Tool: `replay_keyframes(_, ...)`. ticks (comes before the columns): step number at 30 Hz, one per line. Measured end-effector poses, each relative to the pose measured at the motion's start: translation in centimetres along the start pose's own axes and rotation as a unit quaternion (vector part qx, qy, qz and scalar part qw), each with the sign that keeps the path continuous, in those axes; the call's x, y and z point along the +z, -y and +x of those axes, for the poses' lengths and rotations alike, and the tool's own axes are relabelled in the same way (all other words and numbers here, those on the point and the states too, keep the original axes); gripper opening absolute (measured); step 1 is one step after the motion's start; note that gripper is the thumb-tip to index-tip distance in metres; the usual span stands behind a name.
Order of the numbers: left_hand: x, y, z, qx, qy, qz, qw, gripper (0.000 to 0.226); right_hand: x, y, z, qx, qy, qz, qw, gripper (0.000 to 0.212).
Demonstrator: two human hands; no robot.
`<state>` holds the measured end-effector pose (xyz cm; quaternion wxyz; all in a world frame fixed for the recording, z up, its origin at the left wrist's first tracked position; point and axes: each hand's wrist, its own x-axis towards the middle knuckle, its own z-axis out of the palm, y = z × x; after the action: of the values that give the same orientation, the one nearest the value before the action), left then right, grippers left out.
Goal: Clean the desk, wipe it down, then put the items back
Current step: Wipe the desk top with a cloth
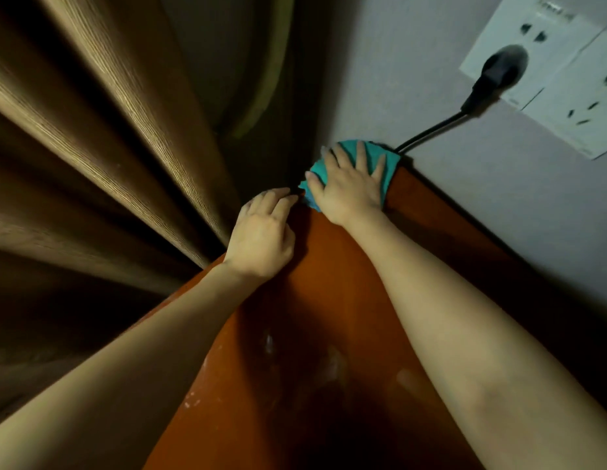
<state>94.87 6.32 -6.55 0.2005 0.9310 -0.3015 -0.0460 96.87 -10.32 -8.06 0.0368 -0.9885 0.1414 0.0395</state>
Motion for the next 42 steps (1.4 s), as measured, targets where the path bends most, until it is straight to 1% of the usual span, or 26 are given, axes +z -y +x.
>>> replay_keyframes(3, -0.4, -0.6, -0.8, -0.010, -0.025, -0.013, 1.000, 0.048, -0.2, 1.2, -1.5, -0.020, 0.015, -0.003, 1.000, 0.062)
replay_keyframes(5, -0.6, -1.2, -1.4, -0.018, -0.024, -0.018, 0.999, 0.048, -0.1, 1.6, -2.9, -0.023, 0.027, -0.010, 0.999, 0.061)
replay_keyframes(7, -0.8, -2.1, -2.0, -0.015, -0.019, -0.021, 0.999, 0.048, 0.0, 1.5, -4.5, -0.012, 0.036, -0.016, 0.999, 0.067)
replay_keyframes(9, -0.9, -3.0, -2.9, -0.008, -0.008, -0.022, 1.000, 0.047, 0.1, 1.0, -6.2, 0.009, 0.035, -0.012, 0.999, 0.070)
replay_keyframes(13, -0.2, -5.4, -5.3, -0.009, 0.032, -0.007, 0.999, 0.046, 0.4, -1.0, -10.9, 0.051, 0.020, 0.020, 0.998, 0.065)
replay_keyframes(16, 0.7, -8.2, -7.2, -0.004, 0.061, 0.001, 0.998, 0.045, 0.5, -3.4, -15.0, 0.086, 0.021, 0.026, 0.996, 0.065)
replay_keyframes(22, 2.9, -14.4, -11.0, 0.058, 0.078, 0.012, 0.995, 0.047, 1.3, -9.0, -22.5, 0.144, 0.028, 0.034, 0.989, 0.066)
replay_keyframes(26, 5.0, -19.4, -14.0, 0.085, 0.099, 0.023, 0.991, 0.047, 1.5, -13.7, -29.2, 0.175, 0.022, 0.041, 0.984, 0.068)
replay_keyframes(31, 8.7, -28.0, -19.2, 0.136, 0.141, 0.025, 0.980, 0.048, 1.5, -21.0, -39.1, 0.234, 0.014, 0.052, 0.971, 0.065)
replay_keyframes(37, 13.9, -38.5, -26.6, 0.204, 0.169, 0.015, 0.964, 0.048, 2.5, -29.8, -51.4, 0.308, -0.022, 0.063, 0.949, 0.062)
replay_keyframes(42, 17.9, -46.9, -31.5, 0.245, 0.171, 0.003, 0.954, 0.047, 3.3, -37.7, -62.0, 0.364, -0.040, 0.075, 0.927, 0.062)
